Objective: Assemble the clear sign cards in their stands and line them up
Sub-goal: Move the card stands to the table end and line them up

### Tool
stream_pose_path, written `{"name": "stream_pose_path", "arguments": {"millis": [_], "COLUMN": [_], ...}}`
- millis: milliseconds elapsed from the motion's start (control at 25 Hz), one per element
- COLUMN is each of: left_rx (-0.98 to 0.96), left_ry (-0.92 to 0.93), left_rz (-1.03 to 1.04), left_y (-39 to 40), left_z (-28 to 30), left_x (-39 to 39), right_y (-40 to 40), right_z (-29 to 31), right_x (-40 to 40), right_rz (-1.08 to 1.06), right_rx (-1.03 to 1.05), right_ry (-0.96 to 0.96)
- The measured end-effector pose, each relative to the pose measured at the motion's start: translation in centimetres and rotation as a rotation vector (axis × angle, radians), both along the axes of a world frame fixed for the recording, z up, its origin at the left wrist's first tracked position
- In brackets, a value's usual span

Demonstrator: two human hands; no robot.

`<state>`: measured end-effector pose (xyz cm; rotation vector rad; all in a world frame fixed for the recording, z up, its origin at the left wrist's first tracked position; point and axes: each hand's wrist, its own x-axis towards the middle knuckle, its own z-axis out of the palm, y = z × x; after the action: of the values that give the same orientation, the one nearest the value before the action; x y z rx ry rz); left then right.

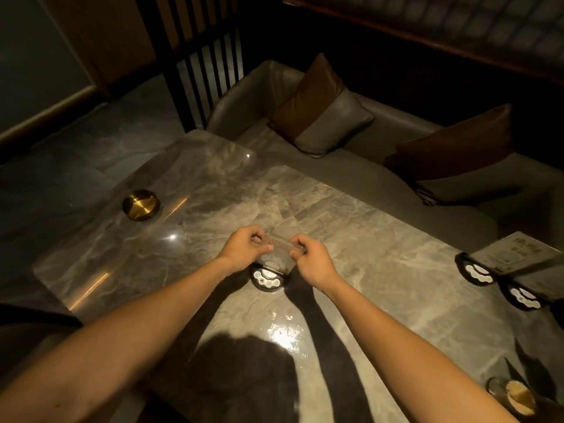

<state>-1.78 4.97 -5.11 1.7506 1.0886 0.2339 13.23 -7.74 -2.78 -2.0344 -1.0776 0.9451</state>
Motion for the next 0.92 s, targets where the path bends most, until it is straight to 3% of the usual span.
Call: {"name": "stream_pose_path", "arguments": {"millis": [480, 760, 920], "left_rx": [0.086, 0.094, 0.152], "left_ry": [-0.108, -0.124, -0.114], "left_rz": [-0.352, -0.41, -0.439], "left_y": [-5.6, -9.7, -12.0], "left_z": [2.4, 3.1, 1.6], "left_x": [24.0, 37.0, 42.6], "right_y": [-8.7, -13.5, -15.5], "right_z": [4.7, 5.5, 4.9], "right_x": [22.4, 33.5, 39.0], "right_rz": [-0.135, -0.198, -0.128], "right_rx": [-0.042, -0.107, -0.181], "right_ry": [-0.223, -0.383, -0.549]}}
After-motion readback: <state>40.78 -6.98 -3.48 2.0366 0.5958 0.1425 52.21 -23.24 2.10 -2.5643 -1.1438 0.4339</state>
